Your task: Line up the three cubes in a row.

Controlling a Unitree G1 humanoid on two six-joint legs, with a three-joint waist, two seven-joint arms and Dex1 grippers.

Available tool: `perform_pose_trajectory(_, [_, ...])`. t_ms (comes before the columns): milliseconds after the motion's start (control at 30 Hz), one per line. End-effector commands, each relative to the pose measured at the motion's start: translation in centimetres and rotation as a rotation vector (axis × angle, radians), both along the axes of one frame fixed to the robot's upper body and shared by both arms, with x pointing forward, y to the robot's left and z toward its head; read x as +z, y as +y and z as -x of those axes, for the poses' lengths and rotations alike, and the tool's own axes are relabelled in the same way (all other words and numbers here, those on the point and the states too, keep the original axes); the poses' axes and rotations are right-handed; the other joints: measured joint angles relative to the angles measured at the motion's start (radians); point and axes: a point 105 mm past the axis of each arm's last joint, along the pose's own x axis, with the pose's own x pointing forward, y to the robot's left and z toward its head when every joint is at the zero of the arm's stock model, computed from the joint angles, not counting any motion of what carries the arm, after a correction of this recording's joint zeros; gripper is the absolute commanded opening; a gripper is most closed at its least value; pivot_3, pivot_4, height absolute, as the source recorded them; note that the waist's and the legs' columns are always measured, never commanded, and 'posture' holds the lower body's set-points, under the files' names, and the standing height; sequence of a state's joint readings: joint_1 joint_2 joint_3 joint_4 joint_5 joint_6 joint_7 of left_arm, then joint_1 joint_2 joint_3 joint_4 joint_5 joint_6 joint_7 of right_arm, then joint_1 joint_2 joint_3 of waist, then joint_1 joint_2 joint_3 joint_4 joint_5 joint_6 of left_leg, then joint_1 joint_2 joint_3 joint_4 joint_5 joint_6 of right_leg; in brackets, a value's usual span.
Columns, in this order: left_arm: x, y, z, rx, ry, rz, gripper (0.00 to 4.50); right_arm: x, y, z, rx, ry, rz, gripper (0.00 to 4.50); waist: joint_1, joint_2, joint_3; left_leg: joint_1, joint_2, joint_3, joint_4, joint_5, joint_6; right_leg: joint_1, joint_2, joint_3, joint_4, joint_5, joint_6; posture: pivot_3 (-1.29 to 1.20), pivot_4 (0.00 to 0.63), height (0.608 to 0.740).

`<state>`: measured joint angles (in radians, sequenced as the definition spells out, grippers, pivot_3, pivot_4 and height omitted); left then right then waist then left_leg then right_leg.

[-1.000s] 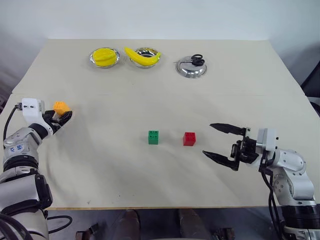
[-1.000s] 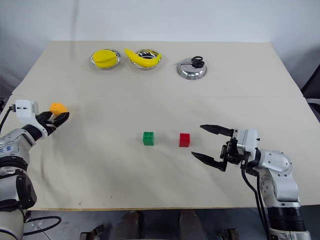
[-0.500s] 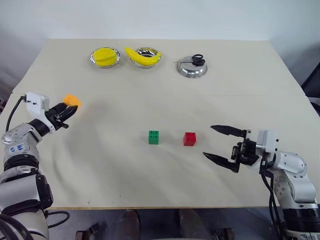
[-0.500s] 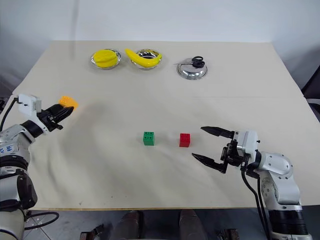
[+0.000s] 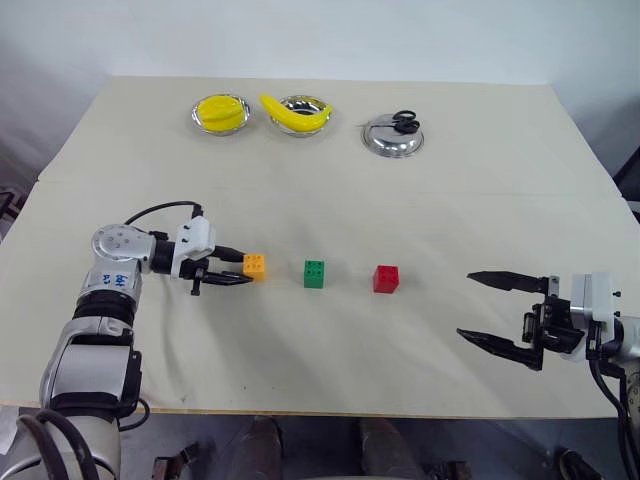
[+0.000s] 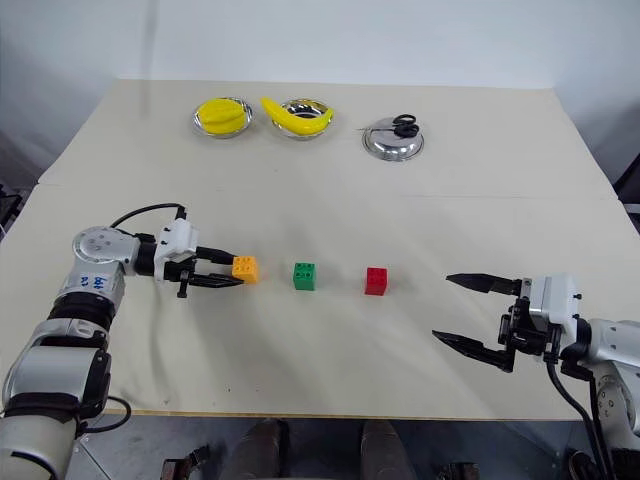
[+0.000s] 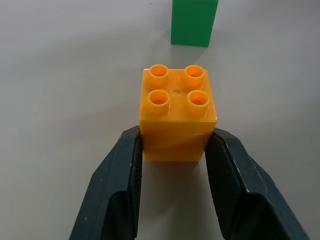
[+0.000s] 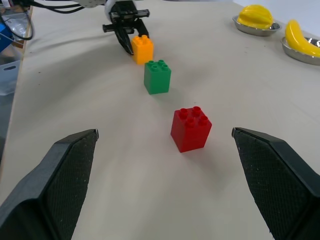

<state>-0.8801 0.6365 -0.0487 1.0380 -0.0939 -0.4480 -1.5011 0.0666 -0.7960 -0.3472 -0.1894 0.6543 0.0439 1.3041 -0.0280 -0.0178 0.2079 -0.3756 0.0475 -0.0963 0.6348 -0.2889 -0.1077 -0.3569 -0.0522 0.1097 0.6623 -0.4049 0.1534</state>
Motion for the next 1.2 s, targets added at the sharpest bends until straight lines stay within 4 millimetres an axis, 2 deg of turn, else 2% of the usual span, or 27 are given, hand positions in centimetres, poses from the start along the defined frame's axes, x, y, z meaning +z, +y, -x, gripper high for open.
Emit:
perform_pose_trajectory(33, [-1.1, 0.3, 0.4, -0.015, 0.056, -0.037, 1.45, 1.1, 0.5, 0.5, 0.005, -0.047, -0.022, 4.50, 0.000, 0.000, 0.000, 0.000, 0.000, 0.000, 0.000, 0.000, 0.000, 0.000, 0.000, 0.000, 0.000, 0.000, 0.000, 0.00, 0.150, 0.740])
perform_pose_trajectory(267, [-1.0, 1.2, 0.9, -0.032, 0.050, -0.065, 1.45, 0.9, 1.0, 0.5, 0.002, -0.041, -0.038, 4.50, -0.001, 0.000, 0.000, 0.001, 0.000, 0.000, 0.001, 0.000, 0.000, 0.001, 0.000, 0.000, 0.001, 0.000, 0.000, 0.00, 0.150, 0.740])
perform_pose_trajectory(400, [-0.3, 1.6, 0.9, -0.027, 0.084, -0.037, 1.45, 0.9, 1.2, 0.2, 0.013, -0.038, -0.040, 4.50, -0.003, 0.000, 0.000, 0.001, 0.000, 0.000, 0.001, 0.000, 0.001, 0.001, 0.000, 0.000, 0.002, 0.000, 0.000, 0.00, 0.150, 0.740])
perform_pose_trajectory(667, [0.1, 1.0, 1.2, -0.052, 0.107, 0.007, 1.45, 0.9, 1.4, 0.1, 0.024, -0.034, -0.044, 4.50, -0.003, 0.000, 0.000, 0.001, 0.000, 0.000, 0.001, 0.001, 0.001, 0.001, 0.000, 0.000, 0.002, 0.000, 0.000, 0.00, 0.150, 0.740])
perform_pose_trajectory(1100, [-0.9, 1.3, 1.4, -0.050, 0.122, -0.033, 1.45, 0.7, 1.7, 0.0, 0.038, -0.030, -0.043, 4.50, -0.001, 0.000, 0.000, 0.001, 0.000, 0.000, 0.001, 0.001, 0.001, 0.001, 0.000, 0.000, 0.001, 0.000, 0.000, 0.00, 0.150, 0.740])
perform_pose_trajectory(1133, [-0.7, 1.3, 1.2, -0.041, 0.103, -0.020, 2.17, 0.7, 1.7, 0.0, 0.038, -0.030, -0.044, 4.50, -0.001, 0.000, 0.000, 0.001, 0.000, 0.000, 0.001, 0.001, 0.001, 0.001, 0.000, 0.000, 0.001, 0.000, 0.000, 0.00, 0.150, 0.740])
perform_pose_trajectory(1200, [-0.3, 1.2, 1.0, -0.031, 0.076, -0.006, 2.72, 0.7, 1.8, 0.0, 0.039, -0.029, -0.044, 4.50, -0.001, 0.000, 0.000, 0.001, 0.000, 0.000, 0.001, 0.001, 0.001, 0.000, 0.000, 0.000, 0.001, 0.000, 0.000, 0.00, 0.150, 0.740])
